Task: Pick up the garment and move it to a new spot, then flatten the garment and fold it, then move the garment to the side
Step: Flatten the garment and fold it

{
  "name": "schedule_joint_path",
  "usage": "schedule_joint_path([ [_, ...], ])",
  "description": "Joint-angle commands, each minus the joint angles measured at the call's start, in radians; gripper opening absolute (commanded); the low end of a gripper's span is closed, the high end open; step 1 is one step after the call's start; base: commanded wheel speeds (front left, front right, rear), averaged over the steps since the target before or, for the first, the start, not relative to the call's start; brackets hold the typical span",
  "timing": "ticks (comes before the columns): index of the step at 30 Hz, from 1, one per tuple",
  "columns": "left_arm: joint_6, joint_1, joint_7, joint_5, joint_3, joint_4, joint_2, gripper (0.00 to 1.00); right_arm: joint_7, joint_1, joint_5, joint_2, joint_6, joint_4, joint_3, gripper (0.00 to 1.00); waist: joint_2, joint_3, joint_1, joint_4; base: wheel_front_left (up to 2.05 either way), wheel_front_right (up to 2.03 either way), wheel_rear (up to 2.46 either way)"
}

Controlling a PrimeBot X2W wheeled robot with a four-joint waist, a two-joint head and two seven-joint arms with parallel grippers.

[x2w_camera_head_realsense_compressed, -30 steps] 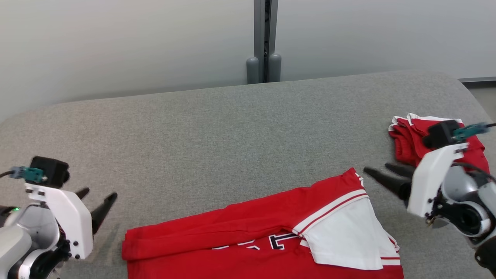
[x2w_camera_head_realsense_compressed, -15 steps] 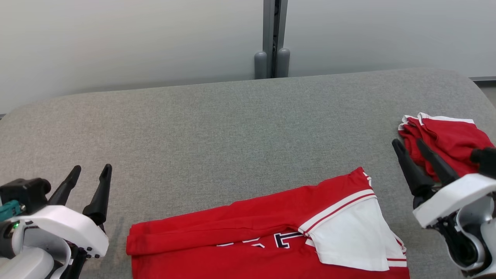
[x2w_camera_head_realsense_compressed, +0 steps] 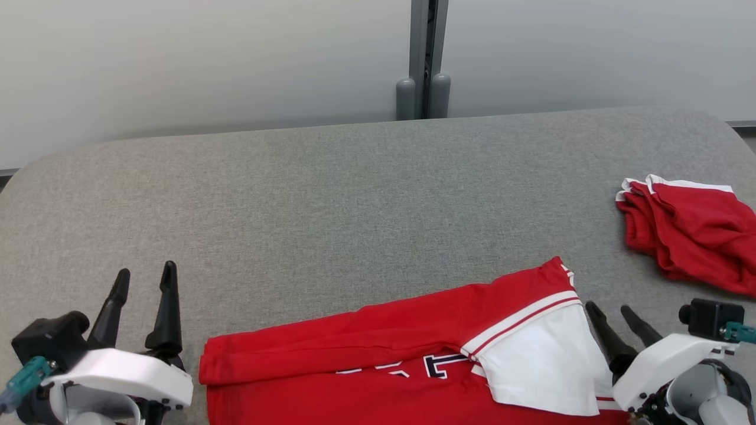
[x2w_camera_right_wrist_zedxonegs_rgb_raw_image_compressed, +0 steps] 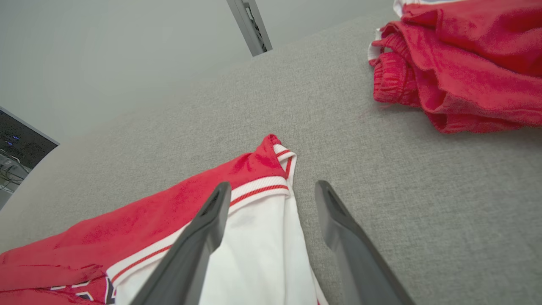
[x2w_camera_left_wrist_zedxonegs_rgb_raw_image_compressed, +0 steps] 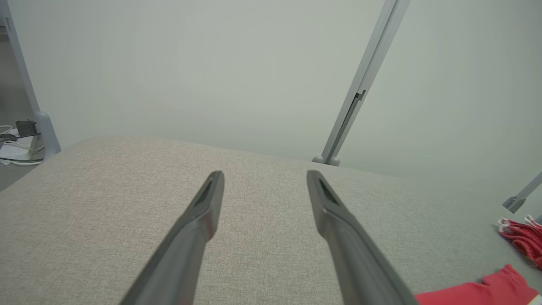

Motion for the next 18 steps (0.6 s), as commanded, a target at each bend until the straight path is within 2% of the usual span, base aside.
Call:
schedule_joint_path([
  [1,-0.014,0.016,-0.004,0.015,0.015,0.007,-0.010,1.00,0.008,-0.014,0.006,-0.002,0.000,0.022,0.006,1.00,-0.0001,0.002,0.0000,0.002,0.00,0.00,0.00],
  [11,-0.099,0.012,-0.004,0.077,0.026,0.074,-0.084,1.00,0.105,-0.106,0.064,0.001,0.000,0.245,0.066,1.00,-0.0001,0.009,0.0000,0.039,0.00,0.00,0.00],
  [18,-0.127,0.010,-0.004,0.105,0.047,0.103,-0.111,1.00,0.200,-0.112,0.153,0.030,0.001,0.297,0.112,1.00,-0.0001,0.008,0.0000,0.071,0.00,0.00,0.00],
])
